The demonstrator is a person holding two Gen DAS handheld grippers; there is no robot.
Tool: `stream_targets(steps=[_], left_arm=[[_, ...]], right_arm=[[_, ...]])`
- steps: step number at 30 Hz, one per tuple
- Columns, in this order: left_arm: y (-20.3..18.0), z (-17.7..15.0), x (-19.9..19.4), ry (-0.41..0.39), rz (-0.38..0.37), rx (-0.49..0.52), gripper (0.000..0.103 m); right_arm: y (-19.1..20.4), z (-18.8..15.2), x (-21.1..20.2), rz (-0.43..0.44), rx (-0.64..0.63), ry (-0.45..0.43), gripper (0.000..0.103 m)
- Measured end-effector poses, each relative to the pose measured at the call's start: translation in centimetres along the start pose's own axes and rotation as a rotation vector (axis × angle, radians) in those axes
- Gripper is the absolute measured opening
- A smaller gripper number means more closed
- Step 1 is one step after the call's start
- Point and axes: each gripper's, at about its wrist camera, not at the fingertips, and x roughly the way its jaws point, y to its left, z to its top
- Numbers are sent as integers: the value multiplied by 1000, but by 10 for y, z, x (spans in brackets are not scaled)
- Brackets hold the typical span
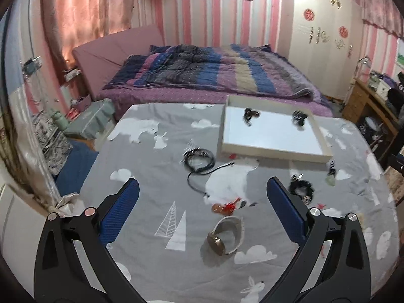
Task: Organize jewelry
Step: 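Move the left tool to the black braided bracelet while the right tool approaches the jade pendant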
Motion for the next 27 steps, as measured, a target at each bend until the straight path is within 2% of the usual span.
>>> stream_targets(steps=[3,9,13,19,27], left_arm=[[0,-7,11,28,31,-13,100],[11,-16,39,85,39,-87,100],[12,-12,51,103,60,-74,100],[13,-7,62,80,28,-14,100],[25,8,101,122,-31,21,100]], right_arm=[[-17,-13,18,-14,31,16,94],[-46,-28,48,-28,78,72,94],[-54,-31,57,-35,91,78,94],[-43,-30,68,-89,82,88,94],[-16,-25,83,-217,29,113,94]])
